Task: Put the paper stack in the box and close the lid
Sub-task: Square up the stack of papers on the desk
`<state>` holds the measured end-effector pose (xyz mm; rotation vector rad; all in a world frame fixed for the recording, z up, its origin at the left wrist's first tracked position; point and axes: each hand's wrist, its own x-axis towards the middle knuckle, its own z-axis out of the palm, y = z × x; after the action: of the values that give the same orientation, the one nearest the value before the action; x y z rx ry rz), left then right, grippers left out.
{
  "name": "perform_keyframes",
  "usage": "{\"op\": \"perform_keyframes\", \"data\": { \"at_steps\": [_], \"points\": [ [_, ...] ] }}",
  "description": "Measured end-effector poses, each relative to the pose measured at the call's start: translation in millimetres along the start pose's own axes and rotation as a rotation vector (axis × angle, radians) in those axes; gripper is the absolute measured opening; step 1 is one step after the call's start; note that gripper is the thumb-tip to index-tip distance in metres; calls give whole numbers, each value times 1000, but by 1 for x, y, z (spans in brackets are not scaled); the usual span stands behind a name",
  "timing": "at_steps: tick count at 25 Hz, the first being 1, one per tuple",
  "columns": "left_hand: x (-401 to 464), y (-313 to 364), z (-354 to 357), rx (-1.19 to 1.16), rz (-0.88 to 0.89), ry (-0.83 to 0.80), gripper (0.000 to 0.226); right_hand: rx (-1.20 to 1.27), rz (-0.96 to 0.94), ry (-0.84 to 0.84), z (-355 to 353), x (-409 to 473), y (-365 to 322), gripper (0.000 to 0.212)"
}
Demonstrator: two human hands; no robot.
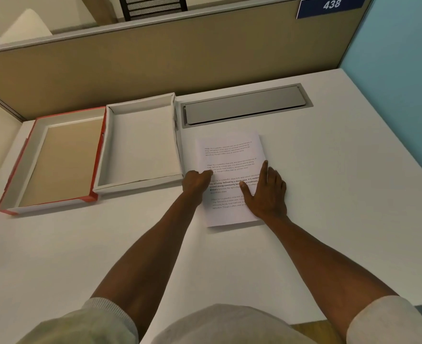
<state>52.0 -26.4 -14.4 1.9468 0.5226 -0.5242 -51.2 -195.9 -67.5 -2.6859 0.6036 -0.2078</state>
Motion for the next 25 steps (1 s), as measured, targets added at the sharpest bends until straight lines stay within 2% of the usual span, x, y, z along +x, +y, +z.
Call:
{"op": "perform_keyframes", "data": {
  "at_steps": [3,6,10,14,20,25],
  "points": [
    [-9,-6,8,132,119,49,37,1,0,-2,0,0,1,97],
    [-13,-3,13,148,171,44,44,-5,-10,4,1,0,1,96],
    [-12,3,5,-17,36,-55,54,-10,-12,6,0,0,1,96],
    [-16,2,8,-37,46,-57,66,-2,-5,0,0,-1,1,97],
    [-10,7,7,-138,-3,-78,53,-10,-5,10,1,0,1,96],
    [-8,11,12,-215,-34,-51,63,-5,-5,13,1,0,2,96]
  ]
}}
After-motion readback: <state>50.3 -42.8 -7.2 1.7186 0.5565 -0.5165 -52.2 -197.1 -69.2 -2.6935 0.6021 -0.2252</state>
